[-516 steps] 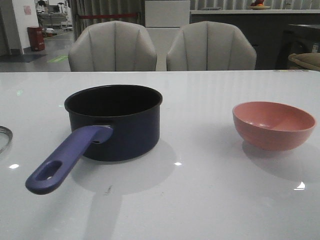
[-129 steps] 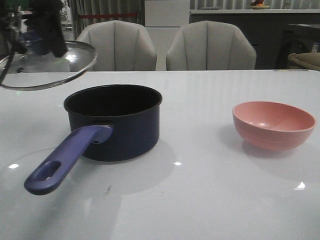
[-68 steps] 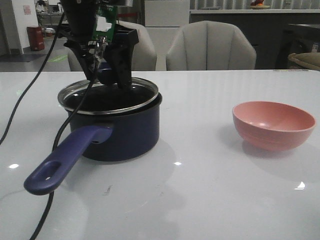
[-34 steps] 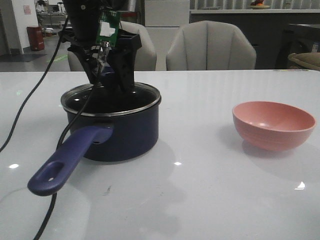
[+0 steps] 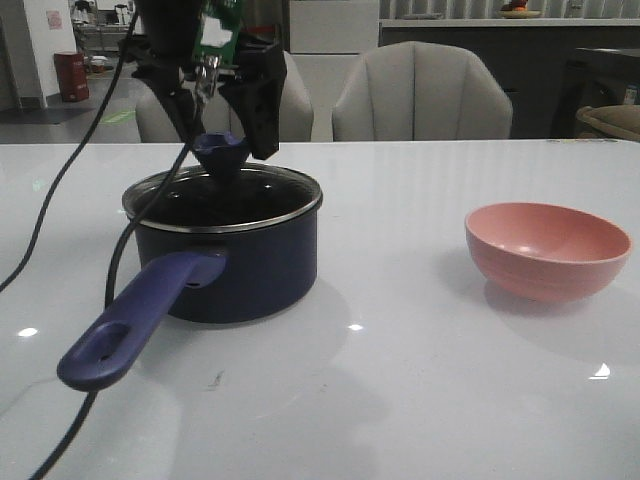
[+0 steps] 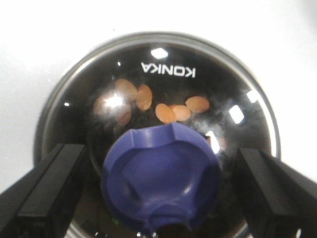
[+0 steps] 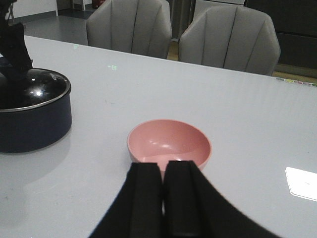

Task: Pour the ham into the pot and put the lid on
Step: 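Open the left gripper and raise it away from the lid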

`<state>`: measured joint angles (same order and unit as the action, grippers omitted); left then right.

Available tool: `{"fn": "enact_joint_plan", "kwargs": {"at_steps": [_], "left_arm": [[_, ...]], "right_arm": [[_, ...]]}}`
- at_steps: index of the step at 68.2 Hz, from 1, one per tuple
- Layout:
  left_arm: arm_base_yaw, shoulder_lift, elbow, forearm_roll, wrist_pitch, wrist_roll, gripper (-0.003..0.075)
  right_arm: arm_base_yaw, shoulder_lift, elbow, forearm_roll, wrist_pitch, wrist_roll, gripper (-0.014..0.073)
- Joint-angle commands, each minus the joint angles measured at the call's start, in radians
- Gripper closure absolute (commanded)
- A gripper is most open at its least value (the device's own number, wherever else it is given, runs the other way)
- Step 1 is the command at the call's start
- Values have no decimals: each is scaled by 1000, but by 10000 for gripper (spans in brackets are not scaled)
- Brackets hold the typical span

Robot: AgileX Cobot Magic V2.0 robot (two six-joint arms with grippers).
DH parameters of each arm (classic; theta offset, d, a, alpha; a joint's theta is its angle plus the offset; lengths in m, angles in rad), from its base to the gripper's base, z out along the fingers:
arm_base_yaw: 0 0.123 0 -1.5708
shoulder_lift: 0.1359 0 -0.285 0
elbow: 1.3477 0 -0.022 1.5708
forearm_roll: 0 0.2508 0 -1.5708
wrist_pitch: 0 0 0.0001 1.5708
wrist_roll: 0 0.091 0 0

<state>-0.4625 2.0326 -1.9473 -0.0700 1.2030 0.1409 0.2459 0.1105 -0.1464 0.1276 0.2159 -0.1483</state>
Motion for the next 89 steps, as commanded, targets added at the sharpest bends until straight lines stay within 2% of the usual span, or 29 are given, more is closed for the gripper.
{"fn": "enact_joint_plan", "kwargs": {"at_steps": [1, 18, 32, 55, 89], "left_arm": [[6, -66, -85, -3, 55, -4, 97], [65, -176, -46, -36, 67, 4, 97], [146, -359, 127, -56, 27, 38, 97], [303, -775, 619, -58, -268, 41, 97], [310, -1455, 1244, -147, -793, 41, 97]], "right_arm": [[1, 8, -28, 3, -86, -10, 432], [1, 8, -28, 3, -86, -10, 432], [1, 8, -28, 3, -86, -10, 432], [1, 8, -28, 3, -86, -10, 432], [1, 8, -28, 3, -86, -10, 432]]}}
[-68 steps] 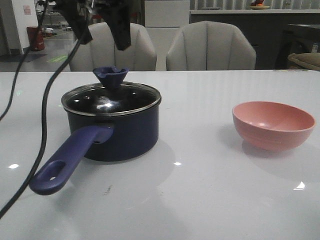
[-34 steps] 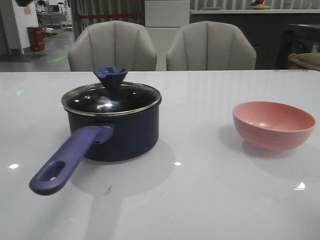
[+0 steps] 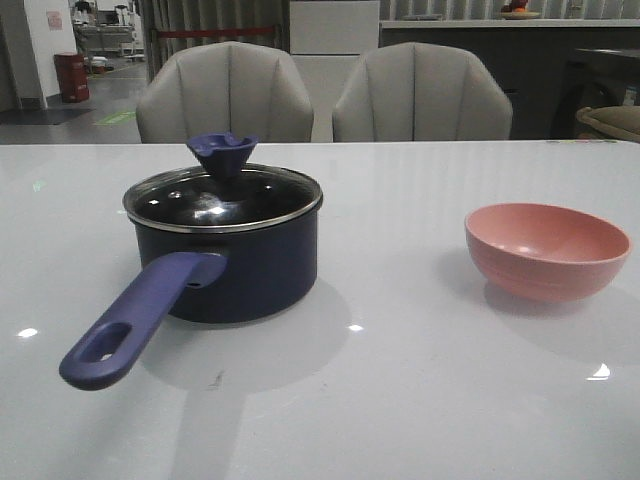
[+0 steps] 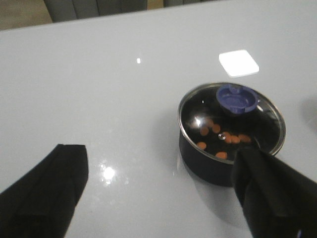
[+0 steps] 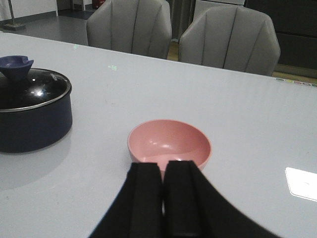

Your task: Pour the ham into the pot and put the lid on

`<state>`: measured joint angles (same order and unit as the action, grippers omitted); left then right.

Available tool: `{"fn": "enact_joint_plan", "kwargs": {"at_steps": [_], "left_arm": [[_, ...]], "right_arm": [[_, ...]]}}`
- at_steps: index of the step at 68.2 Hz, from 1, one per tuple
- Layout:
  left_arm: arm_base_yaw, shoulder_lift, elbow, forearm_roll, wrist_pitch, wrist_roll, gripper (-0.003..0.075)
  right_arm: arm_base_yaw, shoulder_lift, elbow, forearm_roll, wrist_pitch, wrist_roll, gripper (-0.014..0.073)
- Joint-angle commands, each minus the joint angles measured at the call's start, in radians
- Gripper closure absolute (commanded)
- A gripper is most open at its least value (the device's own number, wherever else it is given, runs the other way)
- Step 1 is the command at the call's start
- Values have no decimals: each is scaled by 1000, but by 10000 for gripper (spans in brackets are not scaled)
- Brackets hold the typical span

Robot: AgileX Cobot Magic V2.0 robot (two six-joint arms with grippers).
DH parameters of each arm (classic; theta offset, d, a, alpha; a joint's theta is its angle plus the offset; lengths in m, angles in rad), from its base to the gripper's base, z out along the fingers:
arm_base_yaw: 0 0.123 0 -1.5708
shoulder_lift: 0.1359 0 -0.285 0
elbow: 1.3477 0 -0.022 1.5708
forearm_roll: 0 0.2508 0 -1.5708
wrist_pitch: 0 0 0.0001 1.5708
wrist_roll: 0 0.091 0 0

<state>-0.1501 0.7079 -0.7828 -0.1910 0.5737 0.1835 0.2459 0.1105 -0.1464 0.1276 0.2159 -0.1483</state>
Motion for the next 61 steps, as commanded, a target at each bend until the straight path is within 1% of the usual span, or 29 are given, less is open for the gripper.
{"fn": "enact_joint_plan", "kwargs": {"at_steps": [1, 15, 21, 25, 31, 37, 39, 40, 41, 44, 45, 48, 52, 61], "left_arm": [[-2, -140, 88, -26, -174, -2, 97], [-12, -386, 312, -23, -294, -2, 97], [-27, -453, 386, -24, -312, -2, 99], [-40, -489, 431, -24, -325, -2, 113], [-49, -515, 462, -22, -356, -2, 184], [-52, -520, 467, -22, -362, -2, 321], [-52, -520, 467, -22, -362, -2, 373], [-52, -520, 467, -22, -362, -2, 413], [-52, -520, 467, -22, -362, -2, 426], [-52, -520, 467, -22, -370, -2, 507], [-52, -520, 467, -22, -372, -2, 546], [-52, -520, 467, -22, -379, -2, 617], [-52, -520, 467, -22, -379, -2, 596], [-52, -520, 467, -22, -379, -2, 607]], "right_arm": [[1, 8, -28, 3, -86, -10, 432], [1, 8, -28, 3, -86, -10, 432], [1, 8, -28, 3, -86, -10, 432], [1, 8, -28, 3, -86, -10, 432], [1, 8, -28, 3, -86, -10, 432], [1, 8, -28, 3, -86, -10, 432], [1, 8, -28, 3, -86, -10, 432], [1, 8, -28, 3, -86, -10, 432], [1, 8, -28, 3, -86, -10, 432], [1, 8, -28, 3, -86, -10, 432], [1, 8, -28, 3, -86, -10, 432], [1, 8, -28, 3, -86, -10, 432], [1, 8, -28, 3, -86, -10, 432], [1, 8, -28, 3, -86, -10, 432]]}}
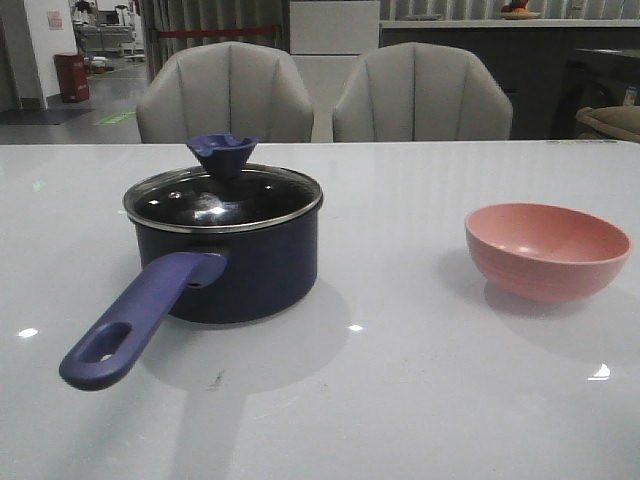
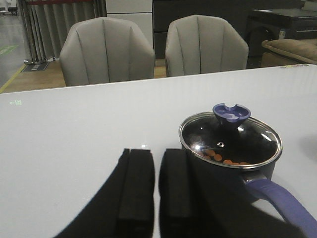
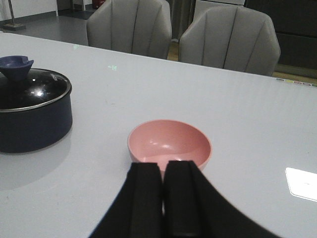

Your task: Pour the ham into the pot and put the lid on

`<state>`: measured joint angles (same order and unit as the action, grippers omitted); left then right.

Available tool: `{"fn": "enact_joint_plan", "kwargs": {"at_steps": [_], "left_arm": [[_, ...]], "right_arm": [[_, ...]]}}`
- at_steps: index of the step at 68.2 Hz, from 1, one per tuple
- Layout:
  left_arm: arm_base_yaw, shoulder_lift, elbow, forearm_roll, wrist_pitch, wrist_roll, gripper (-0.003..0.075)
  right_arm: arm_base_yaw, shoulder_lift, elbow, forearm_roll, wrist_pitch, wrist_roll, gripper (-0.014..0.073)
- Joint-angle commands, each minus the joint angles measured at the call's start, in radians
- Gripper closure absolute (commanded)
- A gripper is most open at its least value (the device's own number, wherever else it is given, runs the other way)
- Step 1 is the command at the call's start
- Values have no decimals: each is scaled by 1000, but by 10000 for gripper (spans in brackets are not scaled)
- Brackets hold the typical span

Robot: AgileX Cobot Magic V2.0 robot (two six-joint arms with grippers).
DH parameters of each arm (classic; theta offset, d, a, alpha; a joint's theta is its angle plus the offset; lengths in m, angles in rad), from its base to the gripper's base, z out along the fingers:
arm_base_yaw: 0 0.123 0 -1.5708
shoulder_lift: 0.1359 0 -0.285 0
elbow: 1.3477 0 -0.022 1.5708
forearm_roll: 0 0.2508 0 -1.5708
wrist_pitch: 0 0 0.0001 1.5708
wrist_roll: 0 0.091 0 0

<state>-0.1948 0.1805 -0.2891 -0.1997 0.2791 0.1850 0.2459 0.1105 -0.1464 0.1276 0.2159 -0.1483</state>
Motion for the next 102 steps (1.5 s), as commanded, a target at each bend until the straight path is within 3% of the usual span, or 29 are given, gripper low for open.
{"fn": "enact_joint_plan", "kwargs": {"at_steps": [1, 33, 41, 52, 59, 74, 102], "left_arm": [[-8, 7, -26, -13, -84, -4, 607], [2, 7, 16, 0, -122, -4, 607], [60, -12, 67, 26, -163, -30, 607], [145, -82, 173, 112, -279, -185, 607], [173, -134, 237, 116, -340, -185, 607], [183, -193, 316, 177, -363, -234, 607], [183, -203, 316, 177, -350, -234, 607]], "right_arm": [[1, 8, -28, 3, -86, -10, 432], [1, 8, -28, 3, -86, -10, 432], [1, 8, -28, 3, -86, -10, 432], [1, 8, -28, 3, -86, -10, 432], [1, 8, -28, 3, -86, -10, 432], [1, 8, -28, 3, -86, -10, 432], [1, 8, -28, 3, -86, -10, 432]]}}
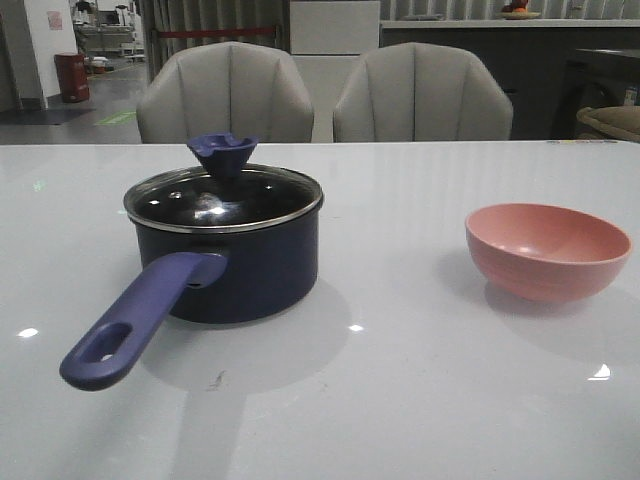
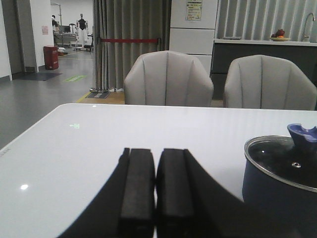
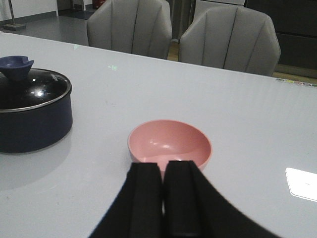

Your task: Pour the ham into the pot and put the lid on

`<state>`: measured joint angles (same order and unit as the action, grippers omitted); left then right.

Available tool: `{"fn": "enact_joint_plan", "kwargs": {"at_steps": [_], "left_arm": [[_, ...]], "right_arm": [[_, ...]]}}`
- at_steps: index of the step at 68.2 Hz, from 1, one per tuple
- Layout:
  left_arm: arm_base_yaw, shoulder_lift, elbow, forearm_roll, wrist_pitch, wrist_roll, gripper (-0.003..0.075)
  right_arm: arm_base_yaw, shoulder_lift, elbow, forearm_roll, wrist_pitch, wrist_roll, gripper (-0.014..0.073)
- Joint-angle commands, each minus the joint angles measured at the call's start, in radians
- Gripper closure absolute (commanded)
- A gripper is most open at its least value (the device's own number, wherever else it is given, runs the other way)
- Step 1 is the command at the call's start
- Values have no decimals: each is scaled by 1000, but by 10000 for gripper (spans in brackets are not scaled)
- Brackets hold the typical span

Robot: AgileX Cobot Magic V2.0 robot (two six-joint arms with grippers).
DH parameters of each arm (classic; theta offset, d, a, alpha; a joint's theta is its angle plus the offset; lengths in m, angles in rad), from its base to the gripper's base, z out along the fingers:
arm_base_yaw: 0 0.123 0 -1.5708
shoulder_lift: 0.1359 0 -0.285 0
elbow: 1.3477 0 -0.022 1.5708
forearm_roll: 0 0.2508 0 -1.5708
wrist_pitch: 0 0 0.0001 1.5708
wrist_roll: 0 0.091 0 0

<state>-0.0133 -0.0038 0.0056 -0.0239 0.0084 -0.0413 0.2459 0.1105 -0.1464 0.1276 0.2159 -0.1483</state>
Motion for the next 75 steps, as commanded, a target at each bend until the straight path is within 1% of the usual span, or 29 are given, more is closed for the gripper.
{"fn": "enact_joint_plan", "kwargs": {"at_steps": [1, 56, 64, 75], "left_arm": [[2, -19, 21, 1, -79, -8, 607], [2, -19, 21, 1, -79, -8, 607], [2, -19, 21, 1, -79, -8, 607], [2, -19, 21, 1, -79, -8, 607]], "right_arm": [[1, 8, -28, 3, -86, -10, 432], [1, 8, -19, 2, -88, -10, 432], [-29, 6, 2, -63, -86, 1, 432], [-75, -25, 4, -80, -86, 9, 432]]}}
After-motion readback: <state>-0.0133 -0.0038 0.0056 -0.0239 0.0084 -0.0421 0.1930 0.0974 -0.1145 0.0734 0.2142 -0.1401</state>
